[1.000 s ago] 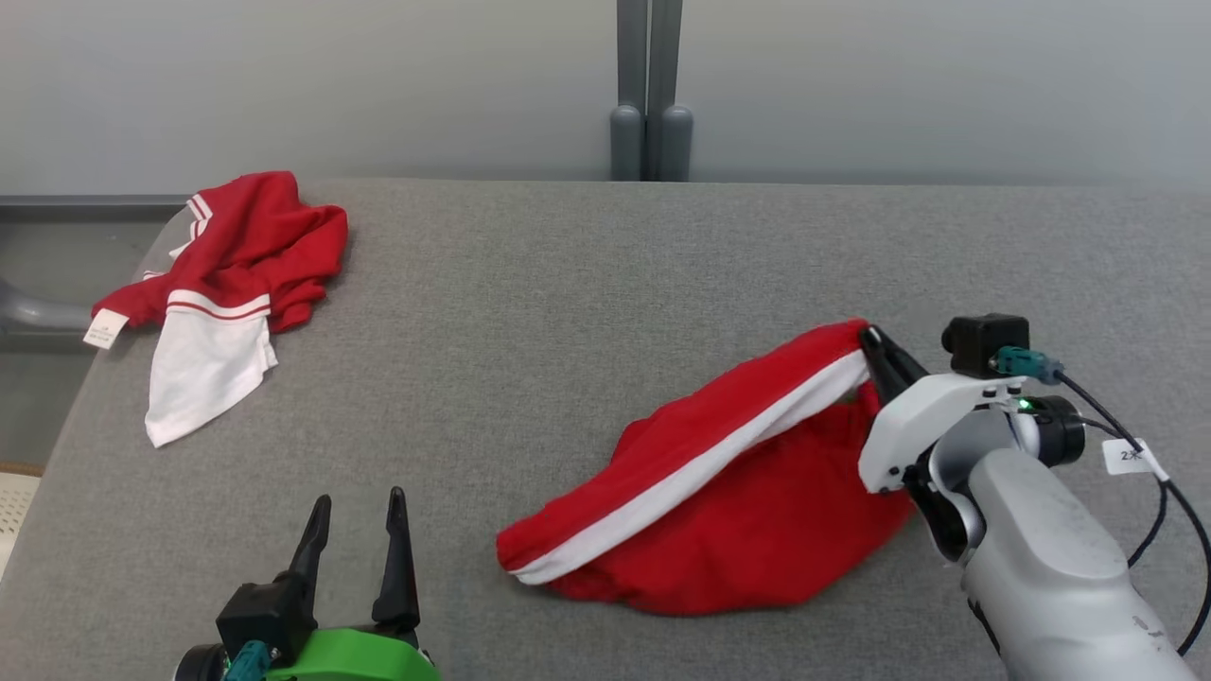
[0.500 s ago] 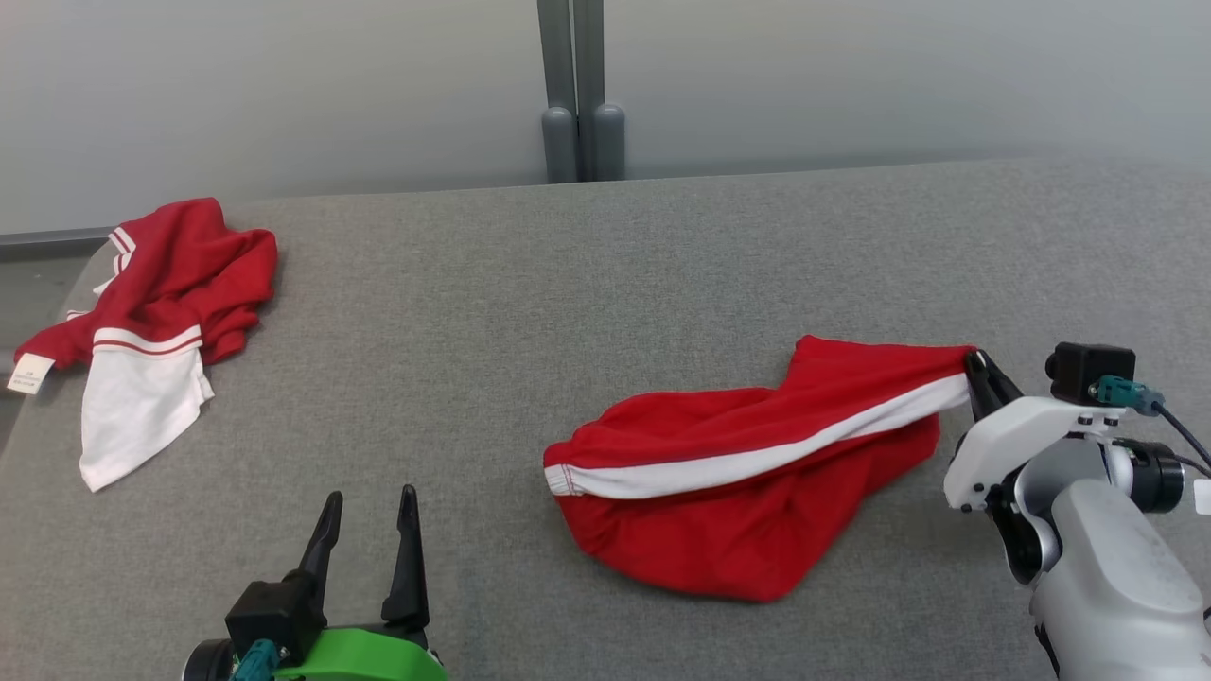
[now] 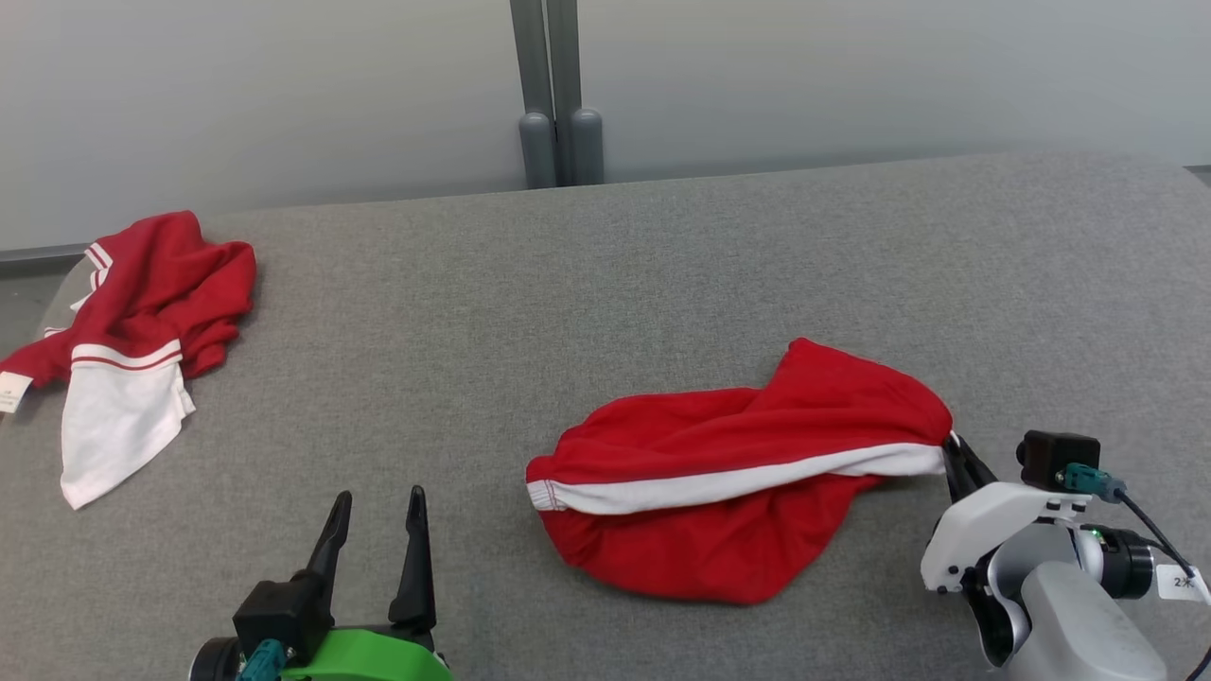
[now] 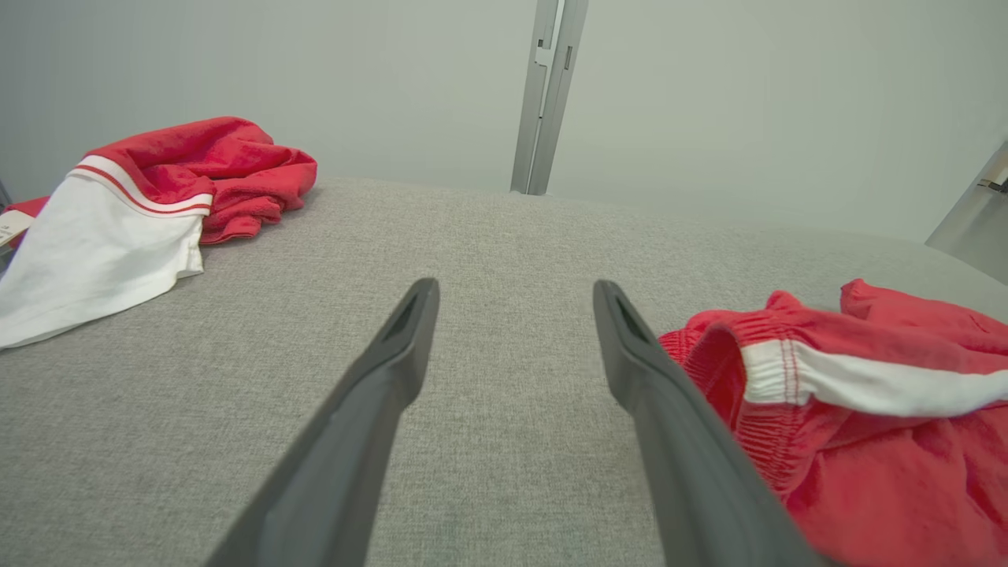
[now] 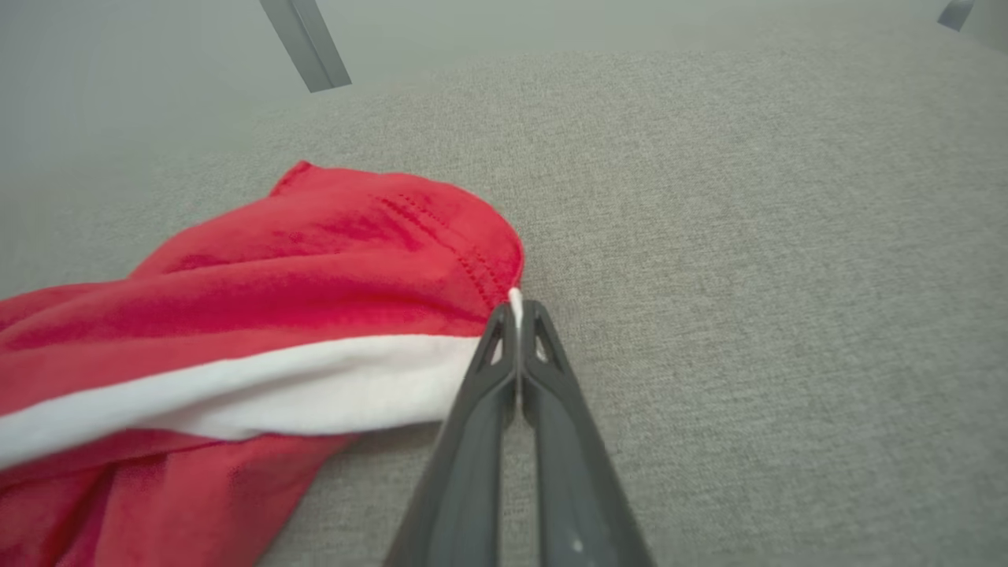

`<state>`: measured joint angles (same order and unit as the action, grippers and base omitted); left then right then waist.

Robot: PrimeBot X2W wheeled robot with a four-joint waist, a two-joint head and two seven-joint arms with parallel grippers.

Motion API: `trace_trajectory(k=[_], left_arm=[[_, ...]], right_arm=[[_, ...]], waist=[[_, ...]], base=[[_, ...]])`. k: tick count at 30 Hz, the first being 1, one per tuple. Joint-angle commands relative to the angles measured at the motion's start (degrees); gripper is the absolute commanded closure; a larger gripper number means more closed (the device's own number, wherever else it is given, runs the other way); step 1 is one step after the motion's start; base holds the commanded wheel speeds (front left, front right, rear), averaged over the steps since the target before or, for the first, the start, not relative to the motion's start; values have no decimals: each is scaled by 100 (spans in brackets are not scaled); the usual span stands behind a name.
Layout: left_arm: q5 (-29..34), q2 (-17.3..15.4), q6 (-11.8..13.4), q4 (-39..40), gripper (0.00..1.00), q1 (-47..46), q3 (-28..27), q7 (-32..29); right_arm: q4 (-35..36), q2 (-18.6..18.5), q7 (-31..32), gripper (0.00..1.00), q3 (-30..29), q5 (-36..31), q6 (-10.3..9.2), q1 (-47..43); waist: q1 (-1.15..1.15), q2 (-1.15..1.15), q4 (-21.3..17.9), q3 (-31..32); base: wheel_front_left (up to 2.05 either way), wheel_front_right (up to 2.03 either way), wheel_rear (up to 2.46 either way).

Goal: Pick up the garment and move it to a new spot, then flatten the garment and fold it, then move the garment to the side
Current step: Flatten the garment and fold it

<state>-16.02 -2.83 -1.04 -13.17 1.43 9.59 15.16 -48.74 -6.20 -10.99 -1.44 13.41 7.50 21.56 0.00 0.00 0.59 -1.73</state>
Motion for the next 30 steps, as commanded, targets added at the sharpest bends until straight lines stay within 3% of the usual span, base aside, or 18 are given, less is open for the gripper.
trace_trajectory(k=[1,2,3,11,17,30], left_arm=[[47,-11,-20,-3,0,-43,9,-1],[49,-11,-20,-2,0,-43,10,-1],[48,-11,-18,0,0,-41,10,-1],[52,-11,-2,50,0,-17,-8,-1],[31,-11,-1,139,0,17,-67,-1],[-77,-11,78,318,0,151,-69,-1]], right_arm=[[-61,12,-55,45,-2,-23,-2,-54],[-98,33,-93,13,-5,-18,-2,-49],[-129,46,-108,0,-2,-17,-2,-43],[-197,109,-294,0,63,39,-2,-118],[246,89,-400,0,13,86,-2,-322],[2960,226,-422,0,-99,-519,-2,-1385]], waist=[[0,0,-10,1],[0,0,-17,2],[0,0,-24,4],[0,0,-80,22],[0,0,-120,90],[0,0,-227,337]], base=[[0,0,0],[0,0,0],[0,0,0],[0,0,0],[0,0,0],[0,0,0]])
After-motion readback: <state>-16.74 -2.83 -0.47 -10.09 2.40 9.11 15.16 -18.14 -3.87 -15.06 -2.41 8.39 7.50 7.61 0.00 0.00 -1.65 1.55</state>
